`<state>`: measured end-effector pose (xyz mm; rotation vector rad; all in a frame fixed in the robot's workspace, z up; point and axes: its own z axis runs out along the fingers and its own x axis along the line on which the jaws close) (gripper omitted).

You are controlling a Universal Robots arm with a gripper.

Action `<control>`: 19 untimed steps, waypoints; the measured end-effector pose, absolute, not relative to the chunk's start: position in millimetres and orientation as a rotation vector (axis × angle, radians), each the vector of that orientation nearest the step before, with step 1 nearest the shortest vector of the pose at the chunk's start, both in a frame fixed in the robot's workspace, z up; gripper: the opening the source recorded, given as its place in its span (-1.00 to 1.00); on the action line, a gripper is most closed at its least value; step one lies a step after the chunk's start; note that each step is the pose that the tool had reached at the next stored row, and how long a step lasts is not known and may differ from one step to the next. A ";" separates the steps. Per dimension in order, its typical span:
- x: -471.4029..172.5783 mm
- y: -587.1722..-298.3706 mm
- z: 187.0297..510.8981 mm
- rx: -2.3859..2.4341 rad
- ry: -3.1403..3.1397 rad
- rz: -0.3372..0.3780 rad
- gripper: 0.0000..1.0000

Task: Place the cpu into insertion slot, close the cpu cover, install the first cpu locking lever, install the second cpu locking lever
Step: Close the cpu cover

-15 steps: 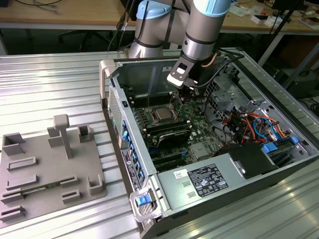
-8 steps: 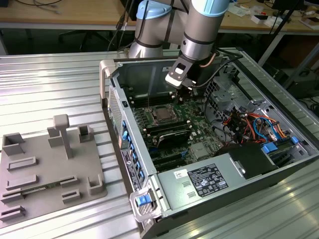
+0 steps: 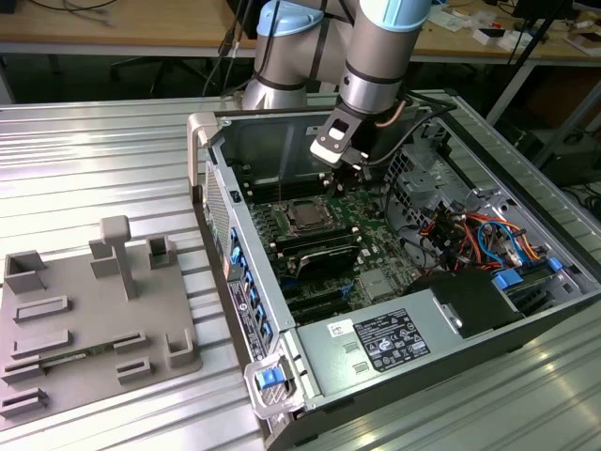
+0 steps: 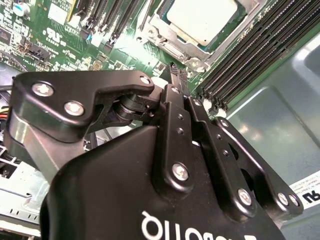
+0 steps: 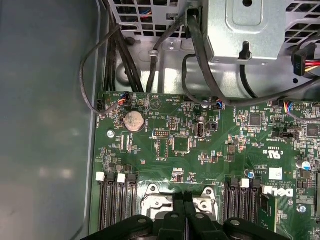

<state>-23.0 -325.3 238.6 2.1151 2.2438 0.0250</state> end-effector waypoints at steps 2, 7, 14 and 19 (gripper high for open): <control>-27.2 -325.3 238.5 2.115 2.244 0.026 -0.79; -39.4 -325.2 238.0 2.116 2.245 0.027 -0.79; -54.1 -325.3 235.9 2.116 2.245 0.027 -0.79; -63.2 -325.3 232.4 2.116 2.245 0.027 -0.79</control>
